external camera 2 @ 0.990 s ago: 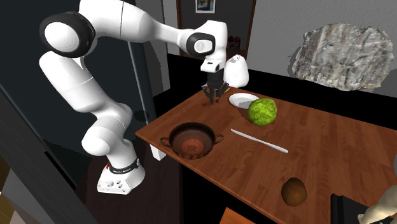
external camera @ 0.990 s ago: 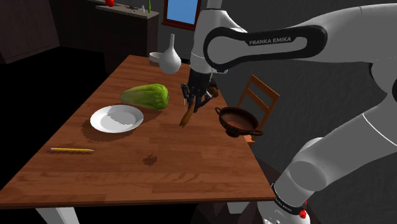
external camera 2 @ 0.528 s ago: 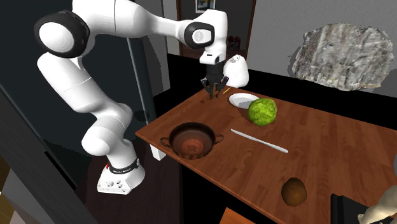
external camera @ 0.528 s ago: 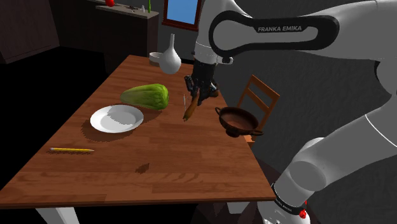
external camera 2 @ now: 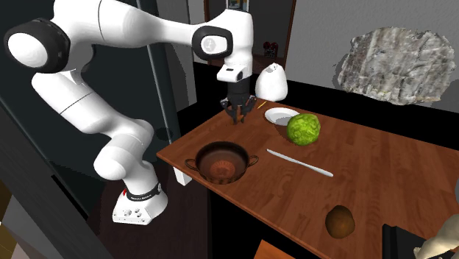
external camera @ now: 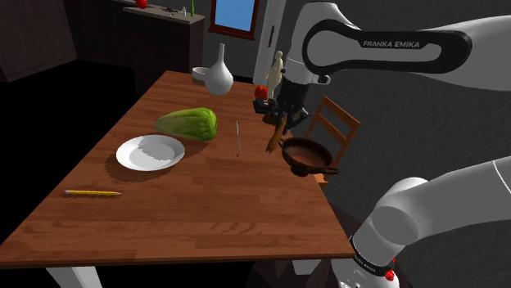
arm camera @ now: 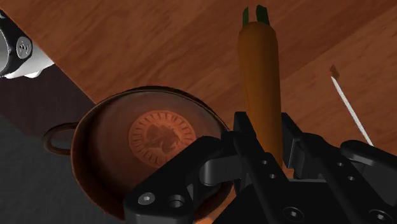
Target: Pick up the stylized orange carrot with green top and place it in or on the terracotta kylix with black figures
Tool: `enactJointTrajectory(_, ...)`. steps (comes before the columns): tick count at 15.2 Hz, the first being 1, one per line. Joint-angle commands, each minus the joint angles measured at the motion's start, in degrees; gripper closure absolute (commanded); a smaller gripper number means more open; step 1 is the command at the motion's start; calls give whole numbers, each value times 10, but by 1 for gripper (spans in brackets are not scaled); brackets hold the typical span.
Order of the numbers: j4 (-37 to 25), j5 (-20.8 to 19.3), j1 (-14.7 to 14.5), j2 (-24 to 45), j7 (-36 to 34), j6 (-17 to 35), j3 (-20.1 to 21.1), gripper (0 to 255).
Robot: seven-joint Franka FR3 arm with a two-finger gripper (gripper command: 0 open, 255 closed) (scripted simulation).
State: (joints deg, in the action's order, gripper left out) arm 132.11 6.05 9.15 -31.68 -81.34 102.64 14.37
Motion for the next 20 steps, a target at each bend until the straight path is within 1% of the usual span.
enactJointTrajectory(1, 25, -7, 7, -25, 29, -1, -24, 255)
enactJointTrajectory(6, 69, -33, 26, -83, 95, -18, -82, 255)
enactJointTrajectory(8, 82, -47, 36, -102, 122, -25, -106, 255)
enactJointTrajectory(9, 90, -58, 44, -115, 142, -30, -125, 255)
enactJointTrajectory(20, 174, -57, 43, -115, 141, 55, -123, 255)
